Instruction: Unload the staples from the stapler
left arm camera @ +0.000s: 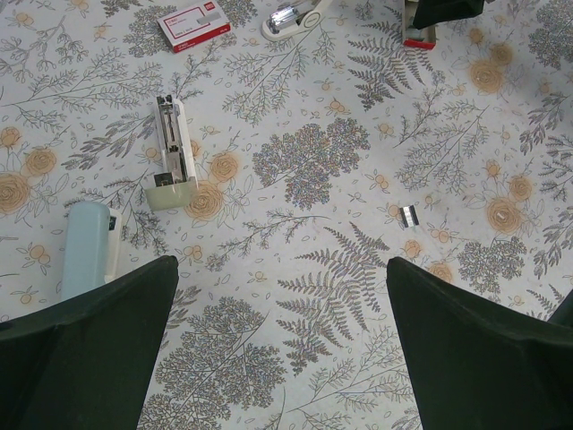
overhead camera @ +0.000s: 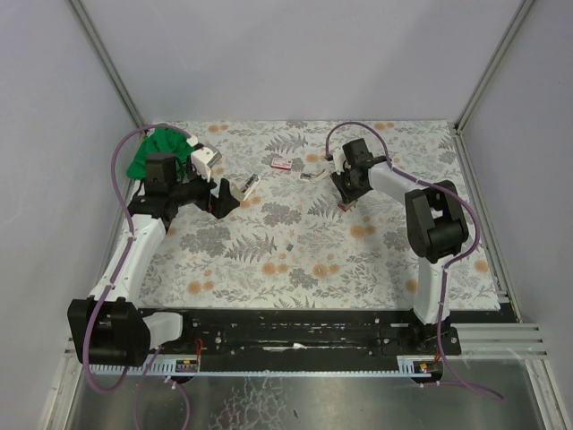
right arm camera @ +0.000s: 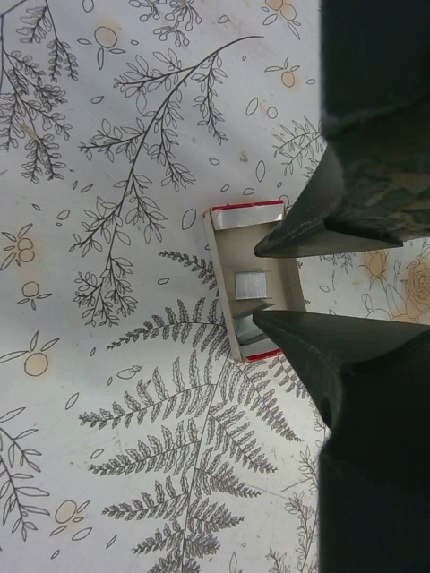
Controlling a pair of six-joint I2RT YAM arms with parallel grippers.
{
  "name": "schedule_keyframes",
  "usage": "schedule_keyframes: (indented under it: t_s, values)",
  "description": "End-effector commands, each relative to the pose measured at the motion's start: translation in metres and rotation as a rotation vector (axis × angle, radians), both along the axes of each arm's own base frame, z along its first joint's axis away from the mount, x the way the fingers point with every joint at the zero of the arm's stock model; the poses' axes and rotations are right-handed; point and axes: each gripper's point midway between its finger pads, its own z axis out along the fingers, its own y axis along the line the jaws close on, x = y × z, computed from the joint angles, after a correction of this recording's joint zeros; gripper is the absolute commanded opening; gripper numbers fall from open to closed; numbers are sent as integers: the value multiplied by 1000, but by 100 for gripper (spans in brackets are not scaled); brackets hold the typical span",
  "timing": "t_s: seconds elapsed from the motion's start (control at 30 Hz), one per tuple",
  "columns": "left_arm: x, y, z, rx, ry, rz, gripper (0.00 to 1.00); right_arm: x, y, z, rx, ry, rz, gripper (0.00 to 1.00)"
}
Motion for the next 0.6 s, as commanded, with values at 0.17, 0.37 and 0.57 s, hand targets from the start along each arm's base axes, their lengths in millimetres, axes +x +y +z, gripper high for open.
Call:
schedule_keyframes:
  t_s: [0.17, 0.37, 0.57]
  values:
    - [7, 0, 6, -16, -38, -1, 100, -1, 28, 91, 132, -145, 114, 50]
    - [7, 0, 6, -16, -38, 1, 100, -50, 65, 100, 138, -191, 419, 61]
    - [8, 3, 9, -10, -46, 14, 100, -108, 107, 80, 154, -164, 679, 78]
